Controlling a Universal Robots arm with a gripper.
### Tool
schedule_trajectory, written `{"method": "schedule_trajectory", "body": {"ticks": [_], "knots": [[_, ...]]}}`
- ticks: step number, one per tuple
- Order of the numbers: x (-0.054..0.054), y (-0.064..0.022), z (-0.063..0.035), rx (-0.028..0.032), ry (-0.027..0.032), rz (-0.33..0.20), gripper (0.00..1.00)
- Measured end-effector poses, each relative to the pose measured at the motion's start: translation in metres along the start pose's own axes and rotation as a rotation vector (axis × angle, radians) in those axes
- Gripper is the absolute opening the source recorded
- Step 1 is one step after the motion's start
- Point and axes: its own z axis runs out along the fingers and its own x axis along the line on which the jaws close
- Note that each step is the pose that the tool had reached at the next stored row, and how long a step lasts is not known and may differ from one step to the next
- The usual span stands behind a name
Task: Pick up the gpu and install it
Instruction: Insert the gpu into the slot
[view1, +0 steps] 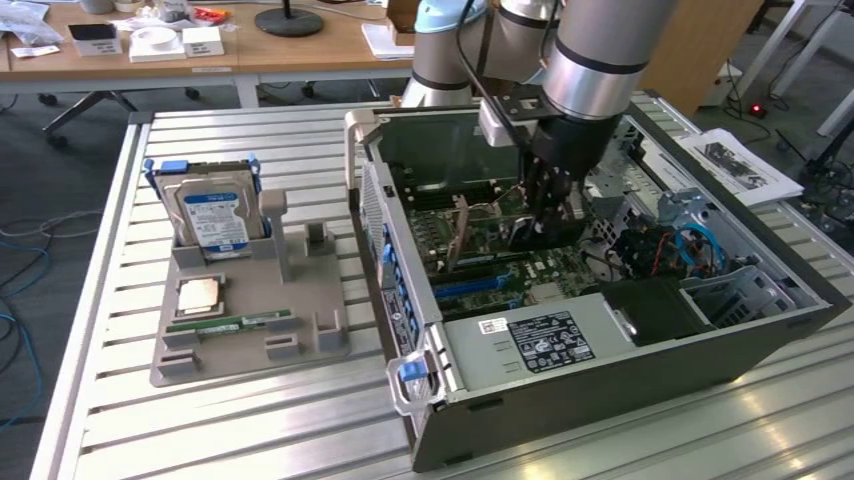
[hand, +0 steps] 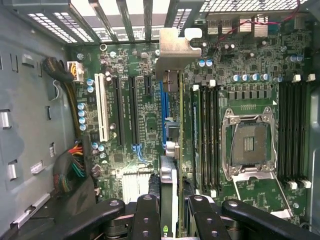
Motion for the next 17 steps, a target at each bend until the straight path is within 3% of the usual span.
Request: {"method": "schedule_trajectory", "body": {"ticks": [17], "knots": [[0.001, 0.0166, -0.0004, 0.0062, -0.0005, 0.0, 0.27]]}}
